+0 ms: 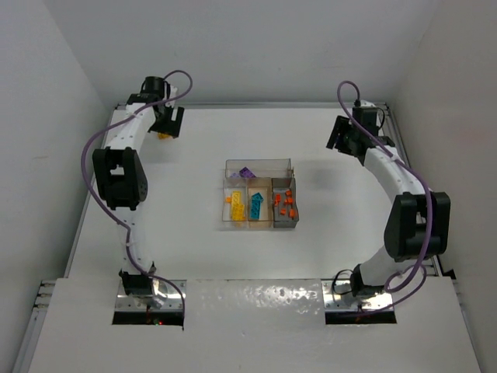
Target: Sort the legos into containers by color
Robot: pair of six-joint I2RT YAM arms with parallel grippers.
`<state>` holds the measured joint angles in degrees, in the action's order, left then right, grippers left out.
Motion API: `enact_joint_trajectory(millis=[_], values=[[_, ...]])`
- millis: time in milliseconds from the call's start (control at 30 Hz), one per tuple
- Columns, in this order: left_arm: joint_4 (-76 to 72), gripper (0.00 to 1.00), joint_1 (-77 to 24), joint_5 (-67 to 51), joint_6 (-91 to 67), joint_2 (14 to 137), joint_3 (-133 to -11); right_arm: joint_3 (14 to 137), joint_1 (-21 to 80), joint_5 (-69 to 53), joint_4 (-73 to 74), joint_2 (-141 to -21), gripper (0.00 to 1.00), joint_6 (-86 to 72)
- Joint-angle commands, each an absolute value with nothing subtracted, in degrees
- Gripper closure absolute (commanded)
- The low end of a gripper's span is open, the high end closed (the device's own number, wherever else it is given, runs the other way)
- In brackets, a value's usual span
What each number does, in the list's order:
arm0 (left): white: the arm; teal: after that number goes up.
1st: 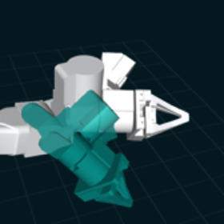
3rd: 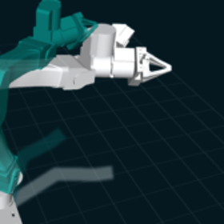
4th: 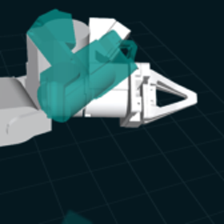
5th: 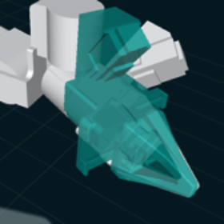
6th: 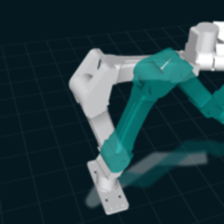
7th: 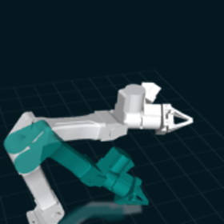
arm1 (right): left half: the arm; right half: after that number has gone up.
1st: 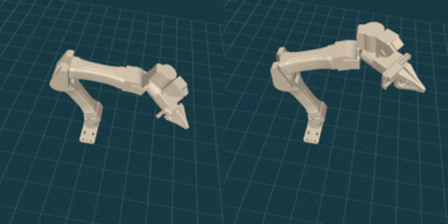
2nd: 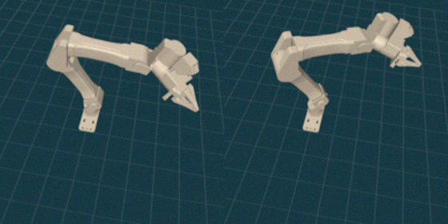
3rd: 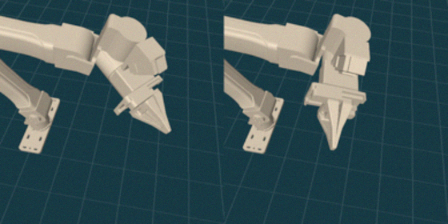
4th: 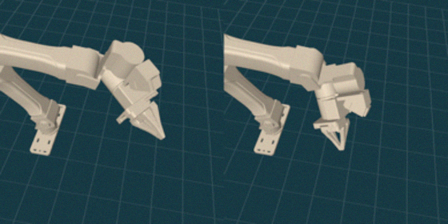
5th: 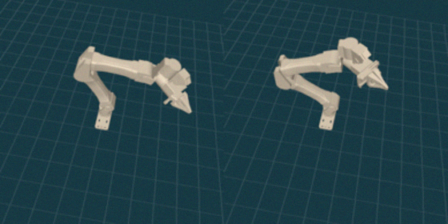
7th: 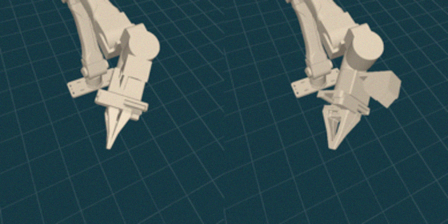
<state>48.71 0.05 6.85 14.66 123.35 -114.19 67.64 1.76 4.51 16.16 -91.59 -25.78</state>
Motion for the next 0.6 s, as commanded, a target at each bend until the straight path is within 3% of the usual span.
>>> enact_joint_trajectory(millis=[0, 100, 233, 300, 333, 367, 433, 567], values=[[44.04, 0.14, 1.41, 10.02, 14.85, 123.66, -118.12, 69.96, 1.23, 9.83, 13.54, -92.90, 0.35, -26.37], [42.63, 0.10, 1.49, 10.11, 15.03, 125.06, -119.62, 70.49, 0.62, 12.57, 13.89, -93.86, 0.39, -26.54], [40.96, 0.10, 1.93, 9.50, 13.89, 126.12, -120.15, 70.31, -1.48, 11.43, 12.49, -94.66, 0.62, -28.04], [40.34, 0.10, 2.37, 7.40, 13.10, 126.21, -120.06, 71.36, -1.58, 10.20, 10.38, -96.15, 0.59, -25.33], [40.25, 0.10, 2.46, 6.60, 12.75, 126.21, -120.15, 72.41, -1.50, 9.59, 9.76, -98.24, 0.51, -22.96], [40.25, 0.10, 2.46, 6.07, 12.66, 126.21, -120.15, 73.64, -1.49, 9.67, 9.84, -99.74, 0.49, -22.07], [40.34, 0.10, 2.55, 5.10, 12.39, 126.04, -120.15, 79.43, -2.02, 9.67, 12.02, -103.34, 0.49, -21.10], [40.52, 0.10, 2.64, 5.62, 11.95, 126.12, -119.89, 91.03, -3.16, 7.38, 16.08, -113.53, 0.60, -21.71]])
